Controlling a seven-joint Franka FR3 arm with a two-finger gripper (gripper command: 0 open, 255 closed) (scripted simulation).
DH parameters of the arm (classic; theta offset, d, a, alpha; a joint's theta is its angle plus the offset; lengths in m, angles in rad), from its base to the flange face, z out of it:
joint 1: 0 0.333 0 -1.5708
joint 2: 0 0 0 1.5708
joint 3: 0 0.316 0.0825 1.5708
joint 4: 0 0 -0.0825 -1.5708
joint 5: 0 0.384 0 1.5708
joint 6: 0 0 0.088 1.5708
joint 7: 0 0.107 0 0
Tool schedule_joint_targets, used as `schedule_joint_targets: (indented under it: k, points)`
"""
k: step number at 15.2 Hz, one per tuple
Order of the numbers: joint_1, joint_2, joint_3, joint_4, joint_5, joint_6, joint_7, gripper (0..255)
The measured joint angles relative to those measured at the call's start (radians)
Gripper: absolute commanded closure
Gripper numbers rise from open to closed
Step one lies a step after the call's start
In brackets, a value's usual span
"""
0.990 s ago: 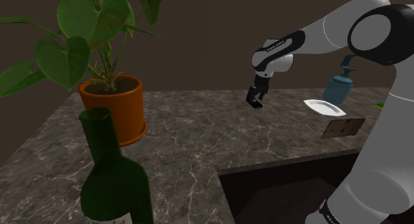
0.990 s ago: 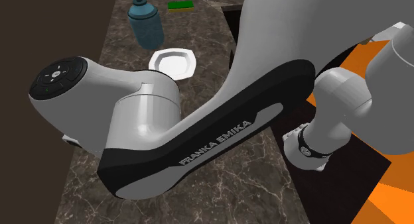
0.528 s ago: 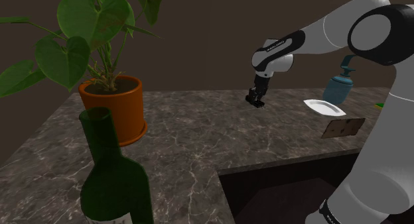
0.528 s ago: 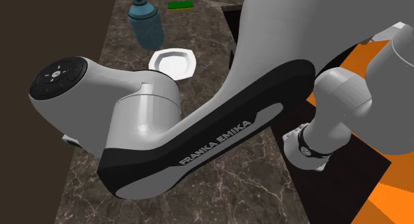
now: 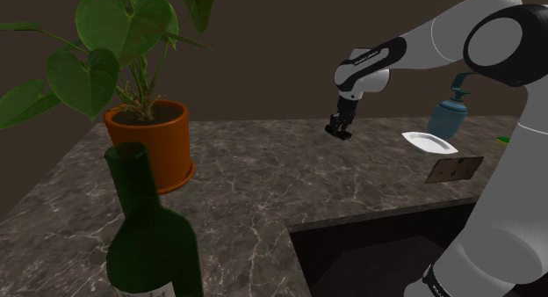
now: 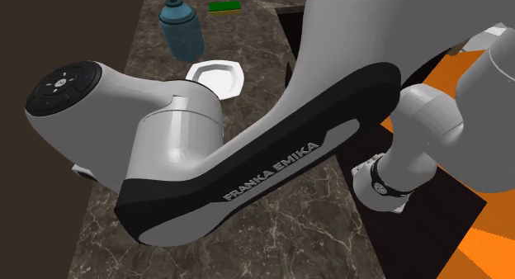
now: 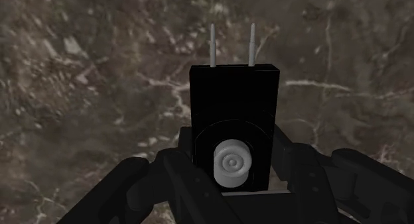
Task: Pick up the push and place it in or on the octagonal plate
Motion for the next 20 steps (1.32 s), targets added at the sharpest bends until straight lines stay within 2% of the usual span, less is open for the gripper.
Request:
schedule_joint_targets:
  k: [14,20]
  points:
    - [0.005,-0.064,-0.004,0.111,-0.029,-0.171,0.022,255]
    - [-0.051,-0.113,-0.055,0.066,-0.040,-0.175,-0.080,255]
